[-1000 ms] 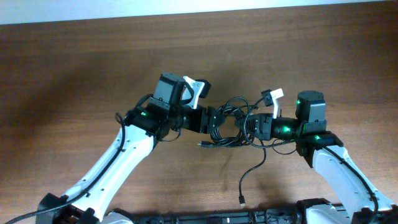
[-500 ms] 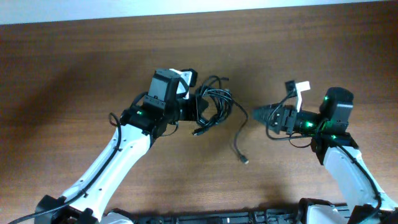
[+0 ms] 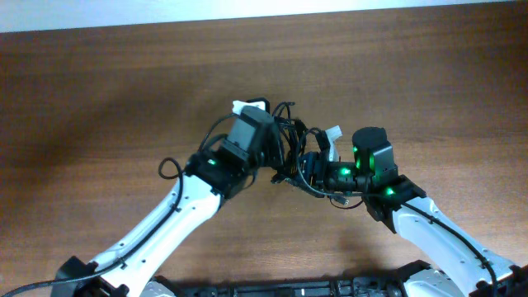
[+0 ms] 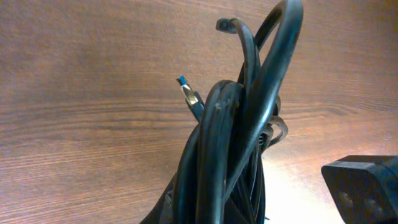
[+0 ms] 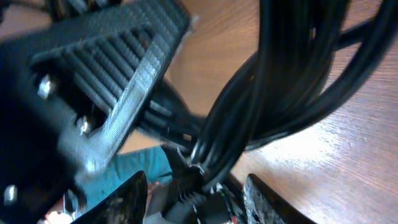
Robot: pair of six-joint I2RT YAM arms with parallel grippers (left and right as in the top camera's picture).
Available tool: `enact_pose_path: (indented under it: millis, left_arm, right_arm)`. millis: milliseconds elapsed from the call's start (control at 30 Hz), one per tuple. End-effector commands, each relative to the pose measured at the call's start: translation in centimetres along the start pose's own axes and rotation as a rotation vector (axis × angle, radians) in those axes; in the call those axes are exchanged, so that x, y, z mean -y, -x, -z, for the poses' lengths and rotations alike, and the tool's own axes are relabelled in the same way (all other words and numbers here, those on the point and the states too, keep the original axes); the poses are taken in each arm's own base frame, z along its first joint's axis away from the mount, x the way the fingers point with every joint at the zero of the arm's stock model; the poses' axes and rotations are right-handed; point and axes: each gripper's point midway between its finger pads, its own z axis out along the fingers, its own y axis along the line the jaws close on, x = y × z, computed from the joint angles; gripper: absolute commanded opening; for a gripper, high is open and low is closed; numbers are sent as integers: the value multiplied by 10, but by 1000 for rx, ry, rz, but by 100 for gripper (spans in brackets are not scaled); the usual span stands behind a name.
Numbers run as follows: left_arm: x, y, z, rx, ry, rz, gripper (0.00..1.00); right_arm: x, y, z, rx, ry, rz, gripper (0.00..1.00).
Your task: Untangle cables
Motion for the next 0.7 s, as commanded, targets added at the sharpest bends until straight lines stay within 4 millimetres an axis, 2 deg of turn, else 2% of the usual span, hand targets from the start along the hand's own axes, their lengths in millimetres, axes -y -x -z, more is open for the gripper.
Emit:
enact_pose_path:
  millis: [0,100,133,233,300,400,433,567,667]
  left_arm:
    - [1,12,8,109,87,-33,0]
    - [2,12,8,112,90,-36,0]
    - [2,12,8,112,90,-36,0]
    - [-4,11,8,101,106,-32,0]
    - [-17,4,8,49,138,-69,0]
    - [-4,-14,8,-83,-15,-229,0]
    - [-1,-15,11,-104,-61,-219,0]
    - [0,-9,23,-118,-148,-217,0]
    - [-10,-13,30,-148,-139,-226,0]
  right_arm:
    - [-1,6,-2,42,-15,-106,34]
    - [0,6,-4,53,-25,-101,6]
    - [0,6,-4,55,-26,-101,4]
    - [0,6,-4,54,-29,18,4]
    - [0,6,-4,53,-32,91,4]
    - [1,7,-4,59,-37,141,4]
    - [1,7,-4,58,-37,144,4]
    - [1,5,-4,43,-35,187,4]
    - [1,6,-3,48,-36,209,4]
